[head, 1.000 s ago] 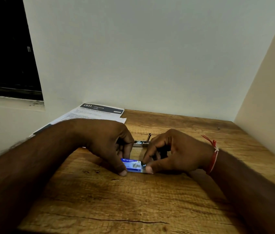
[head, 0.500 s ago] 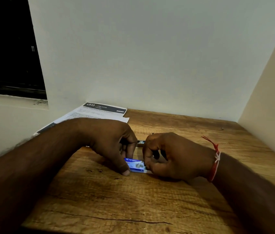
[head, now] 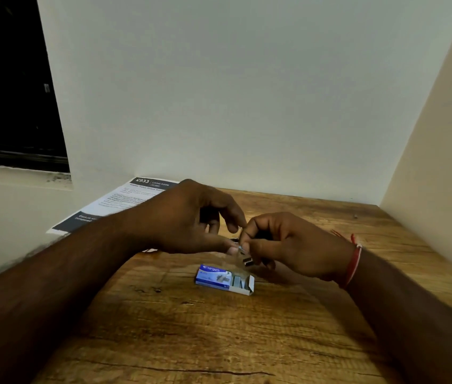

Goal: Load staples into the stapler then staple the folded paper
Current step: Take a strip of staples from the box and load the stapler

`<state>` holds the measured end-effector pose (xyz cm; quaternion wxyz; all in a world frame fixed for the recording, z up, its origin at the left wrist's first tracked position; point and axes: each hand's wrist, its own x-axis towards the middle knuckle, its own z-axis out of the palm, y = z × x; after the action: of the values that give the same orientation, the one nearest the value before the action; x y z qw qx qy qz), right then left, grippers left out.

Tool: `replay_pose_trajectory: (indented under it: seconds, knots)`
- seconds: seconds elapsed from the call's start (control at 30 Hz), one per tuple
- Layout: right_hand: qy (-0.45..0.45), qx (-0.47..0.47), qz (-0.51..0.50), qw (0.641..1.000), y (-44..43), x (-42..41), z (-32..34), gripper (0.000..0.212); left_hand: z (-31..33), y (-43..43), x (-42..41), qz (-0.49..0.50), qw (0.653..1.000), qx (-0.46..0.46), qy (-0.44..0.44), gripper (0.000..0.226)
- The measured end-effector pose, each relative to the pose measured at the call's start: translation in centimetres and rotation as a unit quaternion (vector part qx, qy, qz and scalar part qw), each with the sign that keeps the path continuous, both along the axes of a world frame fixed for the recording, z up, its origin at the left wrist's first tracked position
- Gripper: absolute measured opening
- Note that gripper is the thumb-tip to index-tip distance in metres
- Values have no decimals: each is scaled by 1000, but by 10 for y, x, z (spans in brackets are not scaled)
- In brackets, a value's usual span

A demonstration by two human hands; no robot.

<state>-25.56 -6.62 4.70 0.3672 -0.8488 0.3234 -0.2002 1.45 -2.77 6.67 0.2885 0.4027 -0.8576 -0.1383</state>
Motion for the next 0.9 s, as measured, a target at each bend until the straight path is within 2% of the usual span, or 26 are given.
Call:
replay_pose_trajectory:
  seconds: [0.1,0.2,0.37,0.43,0.53,0.63,0.7,0.9]
  knots:
    - [-78,123,-1,989,-2,1,-1,12,-3,-2,-2,-25,997,-61,32,24]
    - [-162,245,18,956,-3,3,-2,11,-8,-5,-8,-31,994,-75,70,16]
    - [-223,278,19,934,-8,1,-2,12,-15,-7,-14,7,988,-29,153,8]
    - [-259,239,-20,936,-9,2,-3,18,-18,-10,-17,45,976,23,213,6]
    - [-303,92,-81,945,-11,1,-4,20,-23,-16,-19,82,939,132,307,7]
    - [-255,-49,-93,961,-7,0,-5,30,-30,-21,-21,94,913,198,344,12]
    - [-204,-119,-110,965,-6,2,-8,27,-31,-20,-25,90,898,228,365,14]
    - [-161,-220,-124,954,-11,4,-13,26,-33,-20,-28,88,858,277,422,18]
